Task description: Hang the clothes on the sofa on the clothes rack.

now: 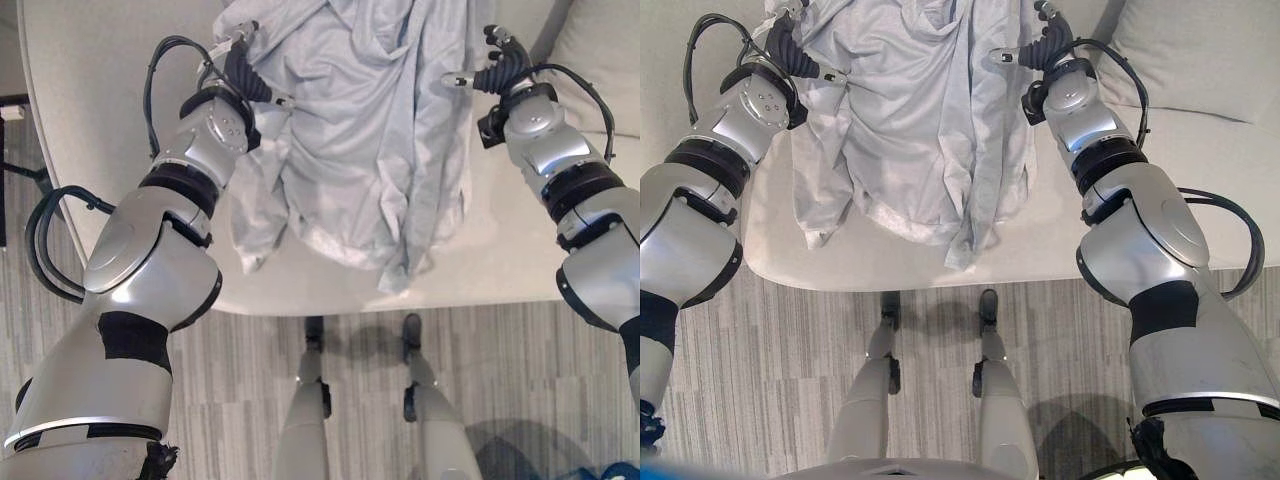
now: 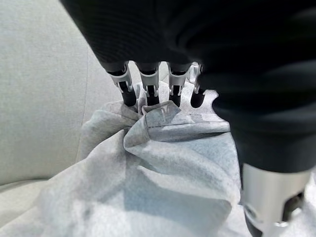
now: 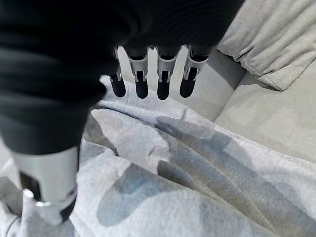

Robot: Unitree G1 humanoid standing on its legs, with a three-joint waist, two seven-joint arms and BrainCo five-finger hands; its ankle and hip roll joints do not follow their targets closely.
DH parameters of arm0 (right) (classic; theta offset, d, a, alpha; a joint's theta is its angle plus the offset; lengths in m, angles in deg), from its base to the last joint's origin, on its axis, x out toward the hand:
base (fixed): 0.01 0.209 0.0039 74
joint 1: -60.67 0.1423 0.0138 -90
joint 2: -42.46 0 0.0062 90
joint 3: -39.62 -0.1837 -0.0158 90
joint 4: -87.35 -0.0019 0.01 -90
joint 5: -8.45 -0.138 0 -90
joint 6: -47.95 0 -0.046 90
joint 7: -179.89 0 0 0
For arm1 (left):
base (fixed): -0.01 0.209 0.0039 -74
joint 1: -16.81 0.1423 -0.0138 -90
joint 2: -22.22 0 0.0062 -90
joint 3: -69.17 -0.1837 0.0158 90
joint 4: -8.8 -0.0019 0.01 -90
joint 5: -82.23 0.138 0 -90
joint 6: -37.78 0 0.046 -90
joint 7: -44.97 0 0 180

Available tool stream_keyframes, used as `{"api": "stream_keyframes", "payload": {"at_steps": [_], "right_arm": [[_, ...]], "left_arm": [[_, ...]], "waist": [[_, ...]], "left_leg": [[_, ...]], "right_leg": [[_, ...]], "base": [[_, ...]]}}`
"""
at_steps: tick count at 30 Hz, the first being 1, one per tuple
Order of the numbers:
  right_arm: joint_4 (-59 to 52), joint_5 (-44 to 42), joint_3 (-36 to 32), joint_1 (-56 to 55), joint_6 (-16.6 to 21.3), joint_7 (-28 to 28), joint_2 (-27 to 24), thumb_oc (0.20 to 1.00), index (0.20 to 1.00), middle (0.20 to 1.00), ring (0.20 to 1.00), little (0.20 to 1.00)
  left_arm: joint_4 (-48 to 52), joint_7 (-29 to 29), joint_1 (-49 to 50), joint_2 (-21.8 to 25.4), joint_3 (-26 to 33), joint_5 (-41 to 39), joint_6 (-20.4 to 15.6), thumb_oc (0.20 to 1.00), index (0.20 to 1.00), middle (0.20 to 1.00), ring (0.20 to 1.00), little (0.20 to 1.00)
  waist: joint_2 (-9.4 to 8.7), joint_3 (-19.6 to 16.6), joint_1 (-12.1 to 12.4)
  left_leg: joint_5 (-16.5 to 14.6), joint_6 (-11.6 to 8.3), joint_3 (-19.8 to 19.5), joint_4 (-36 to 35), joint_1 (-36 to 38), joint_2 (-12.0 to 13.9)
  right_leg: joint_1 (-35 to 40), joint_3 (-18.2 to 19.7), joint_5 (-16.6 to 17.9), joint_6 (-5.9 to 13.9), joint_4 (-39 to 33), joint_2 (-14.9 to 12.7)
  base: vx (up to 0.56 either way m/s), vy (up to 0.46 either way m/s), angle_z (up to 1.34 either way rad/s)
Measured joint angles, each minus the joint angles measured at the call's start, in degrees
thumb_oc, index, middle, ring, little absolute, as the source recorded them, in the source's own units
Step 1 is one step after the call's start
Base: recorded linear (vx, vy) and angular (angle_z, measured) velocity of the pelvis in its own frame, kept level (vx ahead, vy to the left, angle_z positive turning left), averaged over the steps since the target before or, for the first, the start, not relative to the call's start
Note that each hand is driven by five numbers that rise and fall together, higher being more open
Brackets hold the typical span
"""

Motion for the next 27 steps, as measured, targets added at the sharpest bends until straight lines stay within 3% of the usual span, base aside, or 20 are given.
{"api": "stream_keyframes", "payload": {"at_steps": [9, 15, 27], "right_arm": [[0.5, 0.5, 0.1, 0.1, -0.2, 0.1, 0.1, 1.0, 1.0, 1.0, 1.0, 1.0], [2.4, 0.6, 0.2, 0.1, -1.8, 0.6, 0.8, 1.0, 1.0, 1.0, 1.0, 1.0], [2.4, 0.8, 0.2, 0.1, -2.1, 0.5, 2.3, 1.0, 1.0, 1.0, 1.0, 1.0]], "left_arm": [[0.1, -0.1, -0.1, -0.9, -0.5, 0.0, 0.0, 1.0, 1.0, 1.0, 1.0, 1.0], [0.3, -0.1, -0.1, -5.0, -1.0, 0.0, 0.0, 1.0, 1.0, 1.0, 1.0, 1.0], [0.6, -0.6, -0.1, -7.4, -0.8, 0.0, 0.1, 1.0, 1.0, 1.0, 1.0, 1.0]], "waist": [[0.0, 0.0, 0.2], [0.0, 0.0, 1.3], [0.0, 0.0, 1.7]], "left_leg": [[0.0, 0.0, 0.0, 0.0, -0.1, 0.0], [0.0, 0.01, -0.2, 0.1, -0.2, 0.0], [0.0, 0.04, -1.1, 0.3, -0.6, -0.1]], "right_leg": [[0.0, -0.2, 0.0, 0.02, 0.0, 0.0], [0.0, -0.3, 0.0, 0.03, 0.0, 0.0], [0.1, -0.9, -0.1, 0.12, 0.0, 0.0]], "base": [[0.0, 0.0, 0.0], [0.0, 0.0, 0.0], [0.02, -0.003, 0.01]]}}
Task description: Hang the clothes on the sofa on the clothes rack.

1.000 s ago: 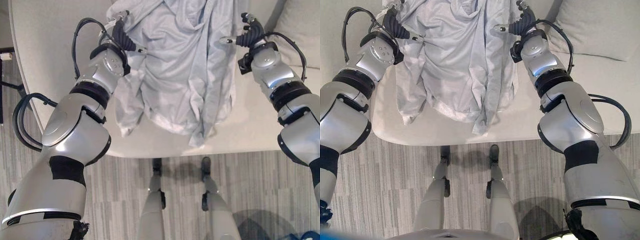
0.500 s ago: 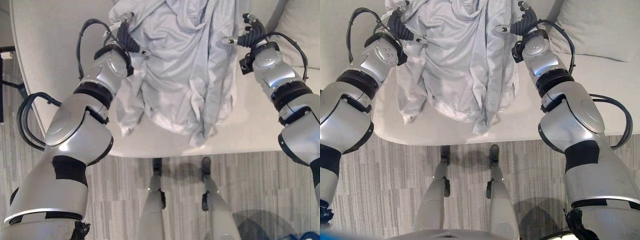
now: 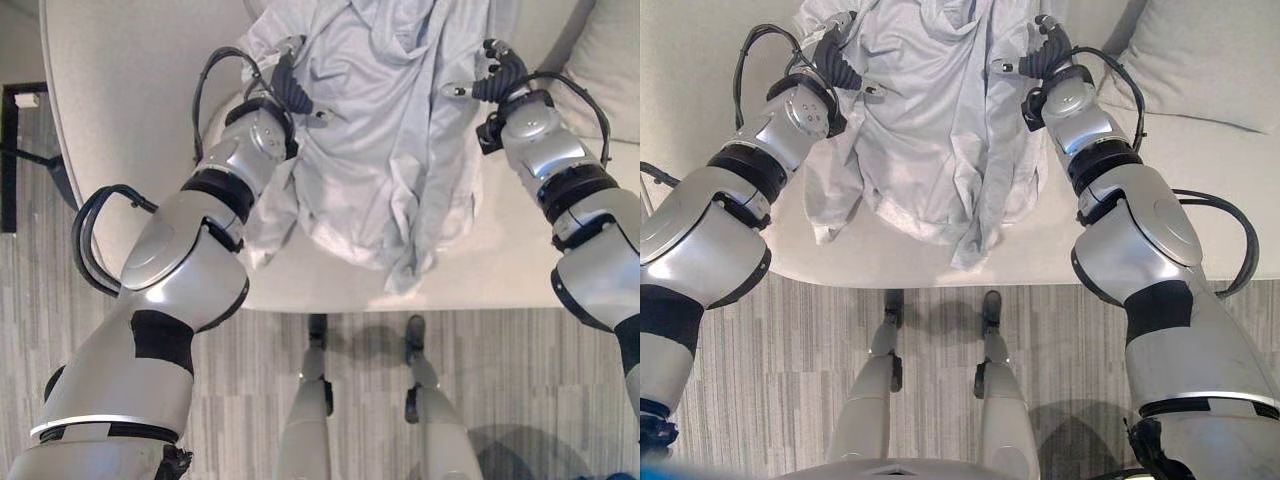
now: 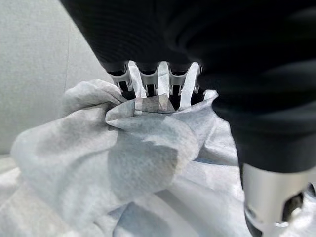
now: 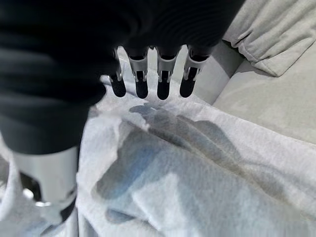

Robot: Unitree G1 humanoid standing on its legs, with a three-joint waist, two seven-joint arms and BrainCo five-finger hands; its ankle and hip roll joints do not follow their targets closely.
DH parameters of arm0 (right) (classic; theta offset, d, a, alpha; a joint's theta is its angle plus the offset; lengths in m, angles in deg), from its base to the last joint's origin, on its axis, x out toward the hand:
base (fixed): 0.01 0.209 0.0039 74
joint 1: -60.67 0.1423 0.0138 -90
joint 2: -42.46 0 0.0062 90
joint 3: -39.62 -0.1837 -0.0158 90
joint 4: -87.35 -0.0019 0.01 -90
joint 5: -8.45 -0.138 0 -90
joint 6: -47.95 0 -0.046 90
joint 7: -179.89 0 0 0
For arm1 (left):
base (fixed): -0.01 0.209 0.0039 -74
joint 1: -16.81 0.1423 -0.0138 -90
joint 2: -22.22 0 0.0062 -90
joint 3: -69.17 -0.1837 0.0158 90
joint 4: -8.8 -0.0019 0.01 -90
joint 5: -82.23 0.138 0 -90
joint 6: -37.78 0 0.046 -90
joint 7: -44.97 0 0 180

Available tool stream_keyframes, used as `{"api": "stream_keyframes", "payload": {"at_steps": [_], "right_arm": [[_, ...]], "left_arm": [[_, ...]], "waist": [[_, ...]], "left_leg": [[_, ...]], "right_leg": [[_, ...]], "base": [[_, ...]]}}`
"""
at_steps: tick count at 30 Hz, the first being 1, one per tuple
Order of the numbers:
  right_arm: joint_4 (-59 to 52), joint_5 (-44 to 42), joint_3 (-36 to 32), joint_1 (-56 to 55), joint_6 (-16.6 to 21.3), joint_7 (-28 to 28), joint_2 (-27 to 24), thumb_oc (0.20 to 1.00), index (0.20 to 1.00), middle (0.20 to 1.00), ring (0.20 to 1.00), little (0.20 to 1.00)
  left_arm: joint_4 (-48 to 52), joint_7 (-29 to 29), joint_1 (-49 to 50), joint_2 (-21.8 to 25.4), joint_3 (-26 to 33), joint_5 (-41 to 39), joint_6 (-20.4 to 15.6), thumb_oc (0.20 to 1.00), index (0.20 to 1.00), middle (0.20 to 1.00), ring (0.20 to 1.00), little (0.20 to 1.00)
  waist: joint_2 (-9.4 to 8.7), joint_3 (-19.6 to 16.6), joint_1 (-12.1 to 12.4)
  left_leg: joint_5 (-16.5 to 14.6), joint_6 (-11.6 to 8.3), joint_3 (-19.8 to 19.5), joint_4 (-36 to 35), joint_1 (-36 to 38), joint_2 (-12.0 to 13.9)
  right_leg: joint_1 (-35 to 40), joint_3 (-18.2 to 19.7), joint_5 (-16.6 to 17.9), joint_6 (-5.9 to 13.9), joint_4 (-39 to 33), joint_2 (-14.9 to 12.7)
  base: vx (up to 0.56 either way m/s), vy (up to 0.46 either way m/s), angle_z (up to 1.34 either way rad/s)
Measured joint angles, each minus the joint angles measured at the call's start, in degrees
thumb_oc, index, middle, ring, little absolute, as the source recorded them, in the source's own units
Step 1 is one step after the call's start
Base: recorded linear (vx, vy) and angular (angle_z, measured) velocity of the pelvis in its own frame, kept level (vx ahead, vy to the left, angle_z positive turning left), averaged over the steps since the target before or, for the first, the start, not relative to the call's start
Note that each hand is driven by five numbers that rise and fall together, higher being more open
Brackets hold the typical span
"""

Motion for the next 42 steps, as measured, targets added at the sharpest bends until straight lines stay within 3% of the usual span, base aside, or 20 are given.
{"api": "stream_keyframes", "payload": {"at_steps": [15, 22, 30, 31, 32, 33, 42], "right_arm": [[0.5, 2.5, 2.2, 0.6, -0.1, -0.1, 0.2, 1.0, 1.0, 1.0, 1.0, 1.0], [3.7, 13.3, 3.3, 2.1, -0.2, -3.1, -0.9, 1.0, 1.0, 1.0, 1.0, 1.0], [4.5, 15.5, 3.2, 3.1, -0.5, -4.7, -1.8, 1.0, 1.0, 1.0, 1.0, 1.0], [4.5, 15.5, 3.2, 3.1, -0.5, -4.7, -1.8, 0.765, 0.765, 0.765, 0.765, 0.765], [4.5, 15.5, 3.2, 3.1, -0.5, -4.7, -1.8, 0.216, 0.216, 0.216, 0.216, 0.216], [4.5, 15.5, 3.2, 3.1, -0.5, -4.7, -1.8, 0.2, 0.2, 0.2, 0.2, 0.2], [2.7, 14.4, 3.1, 3.1, -0.4, -4.9, -1.7, 0.2, 0.2, 0.2, 0.2, 0.2]], "left_arm": [[0.5, -0.3, -0.2, -1.1, -0.1, 0.0, 0.3, 1.0, 1.0, 1.0, 1.0, 1.0], [0.5, -0.4, -0.2, -1.0, -0.2, 0.6, 0.4, 1.0, 1.0, 1.0, 1.0, 1.0], [0.5, -1.8, -0.2, -1.0, -0.1, 1.9, 0.4, 1.0, 1.0, 1.0, 1.0, 1.0], [0.5, -1.8, -0.2, -1.0, -0.1, 1.9, 0.4, 0.89, 0.89, 0.89, 0.89, 0.89], [0.5, -1.9, -0.2, -1.0, -0.1, 1.9, 0.4, 0.413, 0.413, 0.413, 0.413, 0.413], [0.5, -1.9, -0.2, -1.0, -0.1, 2.0, 0.4, 0.2, 0.2, 0.2, 0.2, 0.2], [0.4, -2.3, -0.2, -0.8, 0.0, 2.0, 0.4, 0.2, 0.2, 0.2, 0.2, 0.2]], "waist": [[0.0, 0.0, 0.0], [0.0, 0.0, 0.0], [0.01, 0.0, 0.2], [0.01, 0.0, 0.2], [0.01, 0.0, 0.2], [0.01, 0.0, 0.2], [0.01, 0.0, -0.1]], "left_leg": [[0.0, -0.06, -2.0, 1.0, -1.5, -0.4], [0.0, -0.05, -2.0, 1.1, -1.5, -0.5], [0.0, -0.05, -2.0, 1.1, -1.5, -0.5], [0.0, -0.05, -2.0, 1.1, -1.5, -0.5], [0.0, -0.05, -2.0, 1.1, -1.5, -0.5], [0.0, -0.05, -2.0, 1.1, -1.5, -0.5], [0.0, -0.05, -1.9, 1.1, -1.5, -0.5]], "right_leg": [[-0.3, -1.5, -1.5, 0.21, 1.6, -0.2], [-0.3, -1.4, -1.5, 0.2, 1.6, -0.3], [-0.3, -1.4, -1.5, 0.2, 1.6, -0.3], [-0.3, -1.4, -1.5, 0.2, 1.6, -0.3], [-0.3, -1.4, -1.5, 0.2, 1.6, -0.3], [-0.3, -1.4, -1.5, 0.2, 1.6, -0.3], [-0.4, -1.4, -1.6, 0.22, 1.6, -0.3]], "base": [[-0.01, -0.006, 0.06], [0.0, 0.0, 0.0], [0.0, 0.0, 0.0], [0.0, 0.0, 0.0], [0.0, 0.0, 0.0], [0.0, 0.0, 0.0], [0.0, 0.0, 0.0]]}}
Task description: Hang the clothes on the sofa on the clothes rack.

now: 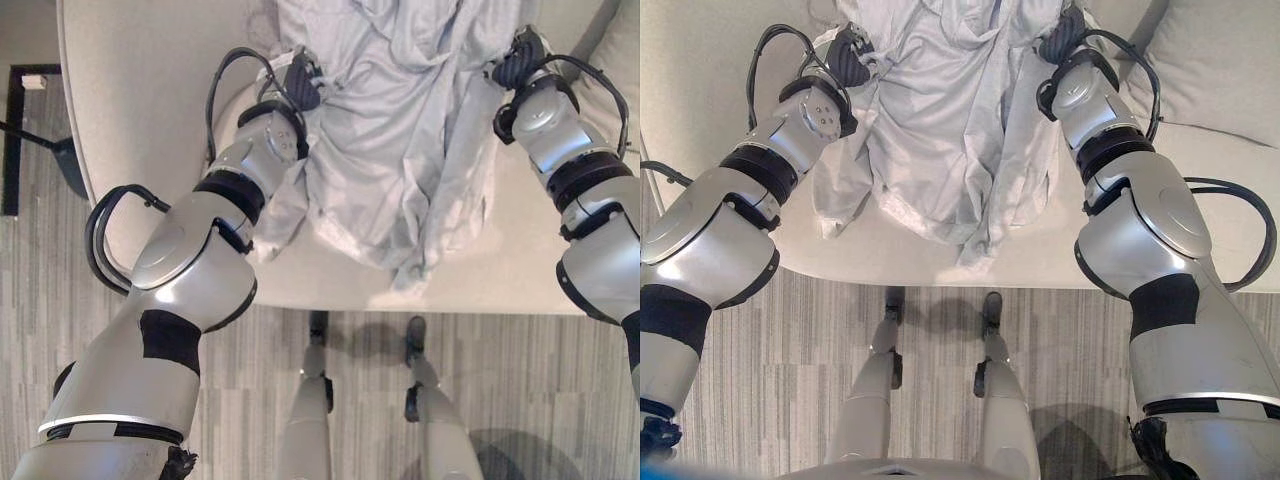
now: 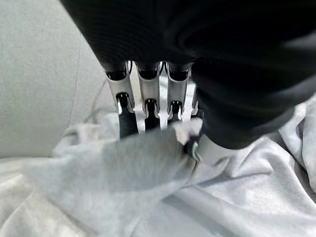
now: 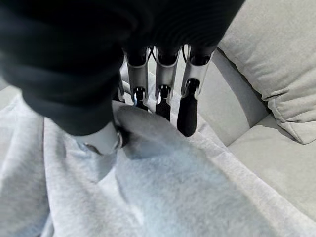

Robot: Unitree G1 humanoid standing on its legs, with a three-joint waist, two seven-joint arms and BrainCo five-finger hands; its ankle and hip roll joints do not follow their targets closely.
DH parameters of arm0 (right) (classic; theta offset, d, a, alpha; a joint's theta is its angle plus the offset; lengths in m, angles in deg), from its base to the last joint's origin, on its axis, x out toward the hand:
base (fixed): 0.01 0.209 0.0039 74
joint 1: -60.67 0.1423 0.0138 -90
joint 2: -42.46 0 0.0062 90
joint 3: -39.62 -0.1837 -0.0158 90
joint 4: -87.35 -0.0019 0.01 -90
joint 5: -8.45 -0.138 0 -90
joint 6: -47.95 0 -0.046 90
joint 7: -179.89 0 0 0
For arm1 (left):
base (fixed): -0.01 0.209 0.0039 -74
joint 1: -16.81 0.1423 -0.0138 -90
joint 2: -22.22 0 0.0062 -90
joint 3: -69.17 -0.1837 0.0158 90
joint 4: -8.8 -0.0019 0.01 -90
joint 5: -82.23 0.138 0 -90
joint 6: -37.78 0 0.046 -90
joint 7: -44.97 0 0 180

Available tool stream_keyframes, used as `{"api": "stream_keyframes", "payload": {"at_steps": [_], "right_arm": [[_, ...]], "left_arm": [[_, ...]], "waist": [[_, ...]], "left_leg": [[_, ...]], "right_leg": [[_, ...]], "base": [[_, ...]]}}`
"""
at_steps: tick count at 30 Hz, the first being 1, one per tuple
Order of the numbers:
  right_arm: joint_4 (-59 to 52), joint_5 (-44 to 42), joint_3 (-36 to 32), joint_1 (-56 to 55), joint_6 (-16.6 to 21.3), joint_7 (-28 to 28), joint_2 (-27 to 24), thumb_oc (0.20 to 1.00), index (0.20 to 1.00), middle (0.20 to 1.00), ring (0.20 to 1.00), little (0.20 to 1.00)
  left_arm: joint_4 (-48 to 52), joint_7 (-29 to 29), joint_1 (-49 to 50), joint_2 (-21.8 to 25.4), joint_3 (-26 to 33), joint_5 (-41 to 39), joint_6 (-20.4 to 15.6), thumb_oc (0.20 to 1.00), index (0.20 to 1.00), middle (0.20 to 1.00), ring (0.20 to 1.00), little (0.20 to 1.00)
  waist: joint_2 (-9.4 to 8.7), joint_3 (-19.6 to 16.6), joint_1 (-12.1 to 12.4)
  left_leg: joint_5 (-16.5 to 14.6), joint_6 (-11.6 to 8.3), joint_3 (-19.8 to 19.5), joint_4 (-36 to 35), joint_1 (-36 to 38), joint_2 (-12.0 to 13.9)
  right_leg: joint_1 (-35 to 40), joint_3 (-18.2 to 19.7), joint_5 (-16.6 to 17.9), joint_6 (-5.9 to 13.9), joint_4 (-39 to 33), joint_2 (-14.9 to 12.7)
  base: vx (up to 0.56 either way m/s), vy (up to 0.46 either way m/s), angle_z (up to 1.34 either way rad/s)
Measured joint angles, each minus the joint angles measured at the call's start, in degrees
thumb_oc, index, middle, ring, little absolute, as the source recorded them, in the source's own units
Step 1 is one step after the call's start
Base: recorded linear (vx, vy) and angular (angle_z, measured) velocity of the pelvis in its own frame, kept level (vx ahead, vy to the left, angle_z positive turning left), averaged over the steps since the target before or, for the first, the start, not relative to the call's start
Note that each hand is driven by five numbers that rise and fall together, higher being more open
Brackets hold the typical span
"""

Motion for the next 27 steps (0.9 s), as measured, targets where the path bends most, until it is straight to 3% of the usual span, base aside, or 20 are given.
{"api": "stream_keyframes", "payload": {"at_steps": [10, 16, 24, 25, 27], "right_arm": [[-3.4, -3.5, -0.2, 0.2, 0.9, -0.6, 0.1, 0.2, 0.2, 0.2, 0.2, 0.2], [-6.3, -3.8, -1.5, 0.2, 2.0, -3.8, 0.1, 0.2, 0.2, 0.2, 0.2, 0.2], [-16.0, 8.6, -3.8, -0.5, 2.6, -13.3, -1.0, 0.2, 0.2, 0.2, 0.2, 0.2], [-18.6, 12.7, -4.4, -0.6, 2.3, -15.2, -2.3, 0.2, 0.2, 0.2, 0.2, 0.2], [-19.8, 15.1, -5.6, -0.7, 1.9, -16.7, -2.6, 0.2, 0.2, 0.2, 0.2, 0.2]], "left_arm": [[0.0, -0.1, -0.1, 0.8, 0.1, -0.2, 0.0, 0.2, 0.2, 0.2, 0.2, 0.2], [0.1, -1.4, -0.2, 1.5, 1.2, -0.2, 0.2, 0.2, 0.2, 0.2, 0.2, 0.2], [2.8, -5.7, -0.5, 4.1, 4.7, 0.4, 2.0, 0.2, 0.2, 0.2, 0.2, 0.2], [4.8, -7.0, -0.7, 4.6, 8.5, 0.5, 2.1, 0.2, 0.2, 0.2, 0.2, 0.2], [6.5, -8.4, -1.0, 5.5, 9.5, 0.5, 2.1, 0.2, 0.2, 0.2, 0.2, 0.2]], "waist": [[0.0, 0.0, 0.0], [0.0, 0.0, 0.0], [-0.01, 0.1, 0.3], [0.01, 0.1, 0.5], [0.01, 0.1, 0.6]], "left_leg": [[0.0, 0.0, 0.3, 0.0, 0.0, 0.0], [0.0, 0.0, 0.4, 0.0, 0.0, 0.0], [0.0, -0.01, 1.1, -0.2, 2.5, 0.0], [0.0, -0.02, 1.5, -0.4, 3.9, 0.0], [0.0, -0.02, 1.7, -0.5, 5.1, 0.1]], "right_leg": [[-0.3, 0.2, 0.0, -0.03, 0.2, 0.0], [-0.3, 0.4, 0.1, -0.07, 0.2, -0.1], [1.7, 1.2, 0.1, -0.08, 0.1, -0.2], [2.8, 1.4, 0.1, -0.09, 0.0, -0.2], [4.0, 1.4, 0.1, -0.12, 0.0, -0.2]], "base": [[0.0, 0.0, 0.0], [0.0, 0.0, 0.0], [0.0, 0.005, -0.02], [0.03, 0.033, -0.06], [0.03, 0.022, -0.04]]}}
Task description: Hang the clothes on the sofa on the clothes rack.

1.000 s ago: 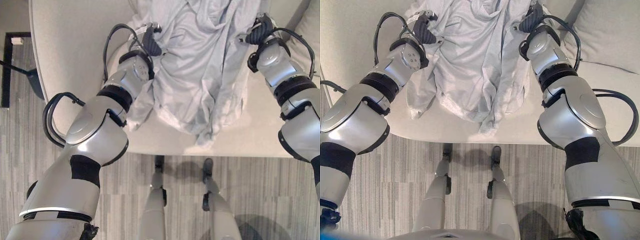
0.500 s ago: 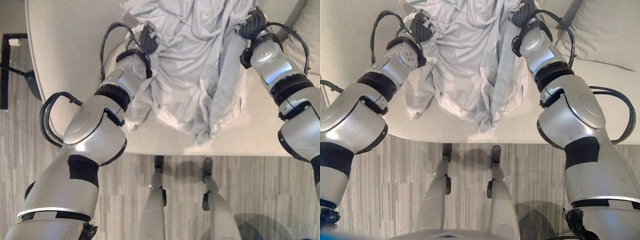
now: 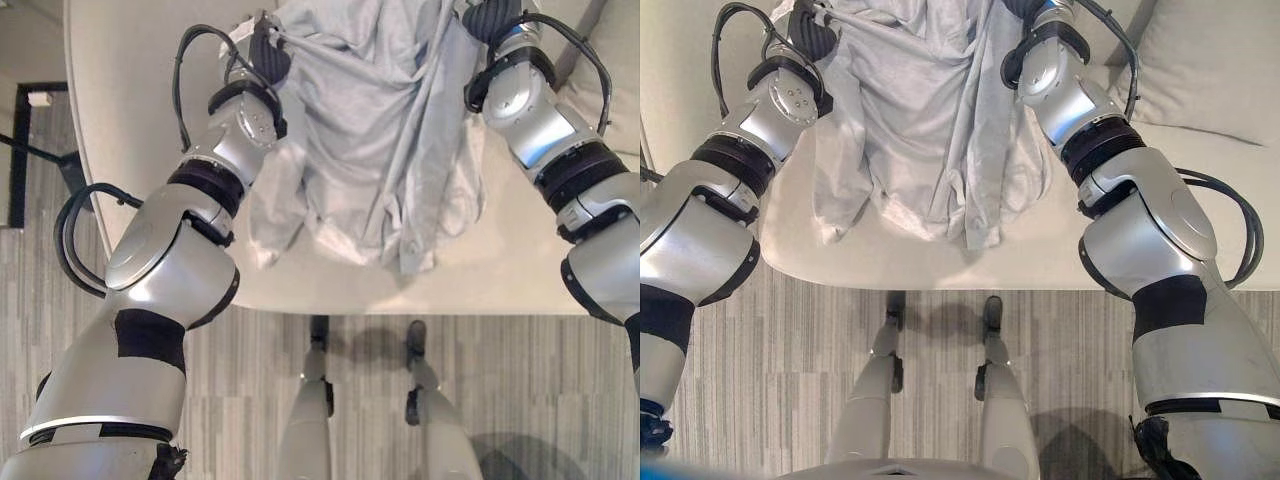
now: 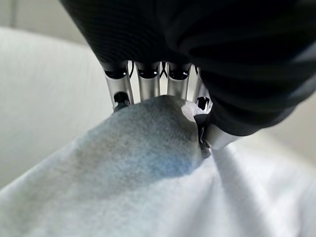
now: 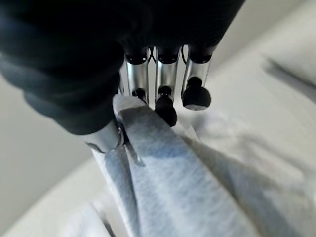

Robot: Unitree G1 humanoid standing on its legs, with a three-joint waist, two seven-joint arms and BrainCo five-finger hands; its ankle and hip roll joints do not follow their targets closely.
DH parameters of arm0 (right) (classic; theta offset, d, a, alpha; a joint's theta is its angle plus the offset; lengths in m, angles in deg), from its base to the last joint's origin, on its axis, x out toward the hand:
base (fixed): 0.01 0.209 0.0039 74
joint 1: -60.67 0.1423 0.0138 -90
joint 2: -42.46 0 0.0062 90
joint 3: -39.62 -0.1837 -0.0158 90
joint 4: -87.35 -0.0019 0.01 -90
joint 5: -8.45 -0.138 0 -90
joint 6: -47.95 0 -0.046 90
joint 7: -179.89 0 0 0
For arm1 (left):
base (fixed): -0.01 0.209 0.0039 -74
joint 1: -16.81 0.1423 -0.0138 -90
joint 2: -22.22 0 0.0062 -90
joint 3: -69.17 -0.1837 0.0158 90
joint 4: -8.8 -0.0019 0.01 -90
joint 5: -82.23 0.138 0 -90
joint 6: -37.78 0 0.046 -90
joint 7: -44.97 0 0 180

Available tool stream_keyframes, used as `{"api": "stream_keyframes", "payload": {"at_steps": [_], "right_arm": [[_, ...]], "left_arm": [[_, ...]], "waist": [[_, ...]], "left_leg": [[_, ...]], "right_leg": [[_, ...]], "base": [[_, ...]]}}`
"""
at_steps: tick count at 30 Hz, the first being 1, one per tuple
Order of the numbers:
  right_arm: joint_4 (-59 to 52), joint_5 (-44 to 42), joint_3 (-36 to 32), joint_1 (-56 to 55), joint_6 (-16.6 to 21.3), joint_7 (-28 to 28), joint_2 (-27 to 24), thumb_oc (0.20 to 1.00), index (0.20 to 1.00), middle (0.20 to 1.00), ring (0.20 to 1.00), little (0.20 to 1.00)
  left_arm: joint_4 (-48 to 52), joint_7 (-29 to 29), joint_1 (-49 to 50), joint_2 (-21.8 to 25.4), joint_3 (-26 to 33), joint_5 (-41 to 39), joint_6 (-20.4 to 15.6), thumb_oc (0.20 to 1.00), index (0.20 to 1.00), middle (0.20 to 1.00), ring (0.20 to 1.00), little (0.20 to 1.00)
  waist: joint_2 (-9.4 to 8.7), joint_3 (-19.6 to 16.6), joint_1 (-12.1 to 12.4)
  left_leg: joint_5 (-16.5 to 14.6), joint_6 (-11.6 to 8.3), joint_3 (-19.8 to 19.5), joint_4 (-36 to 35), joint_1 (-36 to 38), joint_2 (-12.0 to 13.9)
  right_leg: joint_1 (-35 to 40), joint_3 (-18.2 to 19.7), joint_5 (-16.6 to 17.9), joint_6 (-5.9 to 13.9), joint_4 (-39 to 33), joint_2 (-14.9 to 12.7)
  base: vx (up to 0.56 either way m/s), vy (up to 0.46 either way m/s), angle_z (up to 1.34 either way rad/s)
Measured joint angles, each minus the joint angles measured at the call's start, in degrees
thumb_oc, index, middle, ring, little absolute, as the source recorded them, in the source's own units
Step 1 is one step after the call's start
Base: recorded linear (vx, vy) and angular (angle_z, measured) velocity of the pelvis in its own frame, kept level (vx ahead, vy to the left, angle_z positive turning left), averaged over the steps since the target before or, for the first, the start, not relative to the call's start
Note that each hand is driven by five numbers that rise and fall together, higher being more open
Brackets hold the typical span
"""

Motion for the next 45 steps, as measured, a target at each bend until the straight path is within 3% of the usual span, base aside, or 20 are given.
{"api": "stream_keyframes", "payload": {"at_steps": [6, 14, 19, 22, 26, 30, 33, 38, 45], "right_arm": [[-3.6, 6.6, 0.0, 0.3, -1.7, -3.4, -1.3, 0.2, 0.2, 0.2, 0.2, 0.2], [-12.3, 11.0, -2.6, 5.4, -1.2, -5.1, -4.4, 0.2, 0.2, 0.2, 0.2, 0.2], [-15.2, 11.0, -4.6, 9.7, -1.1, -5.9, -10.5, 0.2, 0.2, 0.2, 0.2, 0.2], [-21.1, 12.4, -10.0, 8.4, -0.5, -6.1, -13.1, 0.2, 0.2, 0.2, 0.2, 0.2], [-25.9, 14.1, -14.0, 0.2, 0.8, -7.0, -11.8, 0.2, 0.2, 0.2, 0.2, 0.2], [-26.5, 16.7, -16.8, -11.4, 1.0, -7.0, -5.6, 0.2, 0.2, 0.2, 0.2, 0.2], [-27.6, 19.1, -18.0, -17.5, 0.8, -6.9, -3.6, 0.2, 0.2, 0.2, 0.2, 0.2], [-27.7, 20.5, -18.1, -19.8, 0.7, -6.8, -3.6, 0.2, 0.2, 0.2, 0.2, 0.2], [-28.3, 22.2, -19.9, -23.2, 0.8, -5.7, -2.7, 0.2, 0.2, 0.2, 0.2, 0.2]], "left_arm": [[3.2, -4.1, -2.7, 2.9, 0.8, 0.2, -0.1, 0.2, 0.2, 0.2, 0.2, 0.2], [12.5, -8.7, -11.0, 14.0, 4.6, 0.4, -1.5, 0.2, 0.2, 0.2, 0.2, 0.2], [16.2, -10.5, -15.8, 20.5, 7.3, 0.0, -2.6, 0.2, 0.2, 0.2, 0.2, 0.2], [24.6, -11.3, -14.8, 24.7, 8.7, -0.3, -4.2, 0.2, 0.2, 0.2, 0.2, 0.2], [32.2, -11.7, -8.4, 26.6, 11.0, -0.4, -6.4, 0.2, 0.2, 0.2, 0.2, 0.2], [36.6, -12.1, 3.0, 26.5, 16.1, -0.2, -7.5, 0.2, 0.2, 0.2, 0.2, 0.2], [40.3, -12.4, 10.0, 25.7, 19.3, 0.2, -8.2, 0.2, 0.2, 0.2, 0.2, 0.2], [40.2, -12.4, 14.1, 21.9, 19.8, 0.2, -8.2, 0.2, 0.2, 0.2, 0.2, 0.2], [40.9, -12.0, 18.7, 16.6, 19.6, 2.3, -8.0, 0.2, 0.2, 0.2, 0.2, 0.2]], "waist": [[0.01, 0.0, 0.1], [-0.47, -0.2, 0.9], [-1.94, -0.9, 0.8], [-3.36, -3.1, 0.7], [-4.2, -10.3, 1.3], [-4.13, -19.2, 2.1], [-3.89, -21.1, 3.2], [-3.7, -21.5, 4.8], [-3.57, -21.6, 8.2]], "left_leg": [[-0.3, -0.28, 0.1, -1.3, 6.5, 0.2], [-1.0, -0.98, -0.3, -4.1, 18.4, 0.2], [-2.1, -1.02, -0.1, -4.1, 22.7, 0.2], [-3.2, -1.33, -0.2, -4.1, 25.0, 0.2], [-4.3, -1.12, -0.6, -4.2, 28.2, 0.0], [-5.1, -1.28, -1.2, -4.3, 29.1, 0.4], [-5.5, -1.31, -1.5, -4.5, 29.7, 0.9], [-5.1, -0.76, -1.9, -4.5, 29.5, 1.7], [-3.3, -0.84, -6.4, -4.2, 28.2, 1.6]], "right_leg": [[6.9, -0.4, 0.2, -0.11, -1.7, 0.1], [20.2, -2.4, 0.1, -0.02, -5.6, 0.1], [24.5, -2.7, -0.5, 0.18, -5.6, 0.0], [27.0, -3.0, -1.7, -0.22, -5.7, 0.0], [30.5, -4.1, -3.2, -0.35, -5.7, -0.2], [31.7, -4.8, -4.6, -0.65, -5.7, 0.2], [32.5, -5.2, -5.0, -0.74, -6.0, 0.7], [33.7, -7.7, -5.2, -1.06, -6.0, 1.4], [35.4, -12.8, -5.7, -1.37, -6.0, 2.3]], "base": [[0.06, 0.022, 0.02], [0.13, 0.088, 0.09], [0.05, 0.036, 0.0], [0.06, 0.04, 0.04], [0.02, 0.04, 0.08], [-0.02, 0.006, 0.07], [-0.03, -0.019, 0.05], [-0.05, -0.046, 0.2], [-0.05, -0.041, 0.39]]}}
